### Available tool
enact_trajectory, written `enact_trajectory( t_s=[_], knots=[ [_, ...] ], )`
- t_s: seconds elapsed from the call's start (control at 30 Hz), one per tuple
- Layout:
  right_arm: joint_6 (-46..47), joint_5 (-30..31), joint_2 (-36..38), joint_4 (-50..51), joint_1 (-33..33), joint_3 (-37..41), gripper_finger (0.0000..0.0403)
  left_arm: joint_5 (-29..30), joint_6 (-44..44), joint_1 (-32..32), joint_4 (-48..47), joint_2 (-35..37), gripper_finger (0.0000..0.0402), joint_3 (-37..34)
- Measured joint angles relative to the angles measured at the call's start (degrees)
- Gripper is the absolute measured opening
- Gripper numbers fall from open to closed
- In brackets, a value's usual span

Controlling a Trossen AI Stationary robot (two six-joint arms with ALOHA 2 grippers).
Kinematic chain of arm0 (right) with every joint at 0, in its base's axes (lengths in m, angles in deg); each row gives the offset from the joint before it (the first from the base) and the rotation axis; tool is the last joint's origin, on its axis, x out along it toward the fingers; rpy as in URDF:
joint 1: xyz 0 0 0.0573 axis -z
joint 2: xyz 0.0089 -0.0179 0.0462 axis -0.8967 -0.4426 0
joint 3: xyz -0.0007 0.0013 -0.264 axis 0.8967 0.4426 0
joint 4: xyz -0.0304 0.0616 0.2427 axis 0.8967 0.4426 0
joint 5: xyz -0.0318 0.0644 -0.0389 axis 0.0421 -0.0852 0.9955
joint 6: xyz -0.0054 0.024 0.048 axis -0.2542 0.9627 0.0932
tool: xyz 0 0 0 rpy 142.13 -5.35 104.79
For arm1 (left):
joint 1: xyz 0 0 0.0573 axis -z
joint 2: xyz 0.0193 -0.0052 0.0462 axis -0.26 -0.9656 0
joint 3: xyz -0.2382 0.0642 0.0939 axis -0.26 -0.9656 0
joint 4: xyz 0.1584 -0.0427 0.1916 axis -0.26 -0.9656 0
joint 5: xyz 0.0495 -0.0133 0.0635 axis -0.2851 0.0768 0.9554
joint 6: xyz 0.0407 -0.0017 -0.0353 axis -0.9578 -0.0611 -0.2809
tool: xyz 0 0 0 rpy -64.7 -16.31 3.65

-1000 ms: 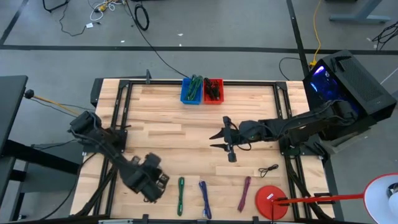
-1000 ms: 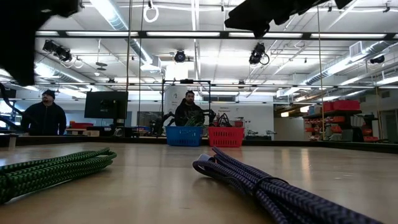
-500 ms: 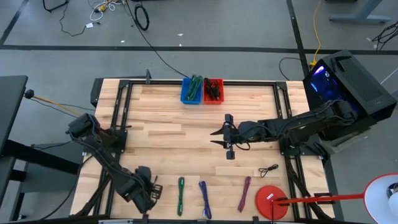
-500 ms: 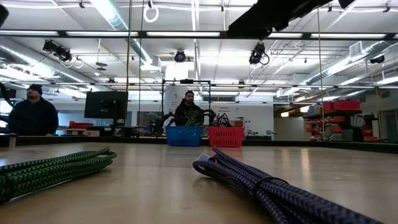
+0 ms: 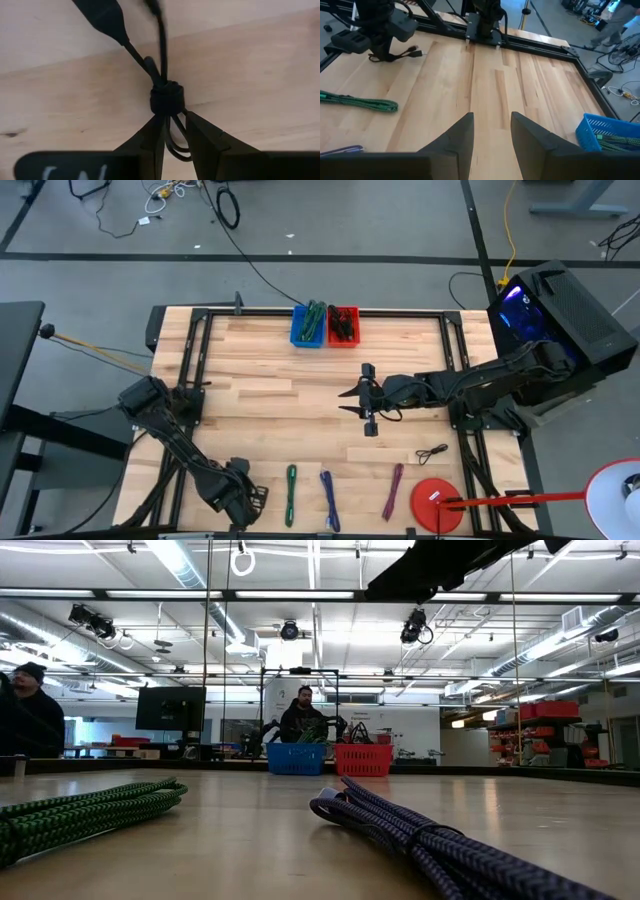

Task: Pick & Place USB Port
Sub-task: Put the black charger cable into the red bin

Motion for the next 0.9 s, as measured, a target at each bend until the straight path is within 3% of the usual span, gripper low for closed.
enact_trajectory(
  t_s=[0.23, 0.43, 0.67, 0.8, 0.9],
  knots=[
    [0.0, 0.0, 0.0, 0.0, 0.0, 0.0, 0.013, -0.6, -2.0, -0.3, -0.3, -1.7, 0.0075, 0.0],
    [0.1, 0.0, 0.0, 0.0, 0.0, 0.0, 0.013, -2.2, -5.6, -0.7, -0.1, -0.7, 0.001, -0.1],
    [-0.1, 0.0, 0.0, 0.5, 0.0, 0.0, 0.013, -0.7, -11.8, -2.4, -11.2, -1.1, 0.0004, 6.8],
    [0.0, 0.4, 0.0, 0.5, 0.0, 0.0, 0.013, 4.1, -15.9, -4.0, -23.8, -1.0, 0.0002, 15.0],
    [0.5, 1.2, 0.0, 0.5, 0.0, 0.0, 0.013, 14.8, -18.9, -4.9, -34.1, -1.0, 0.0002, 22.8]
  ],
)
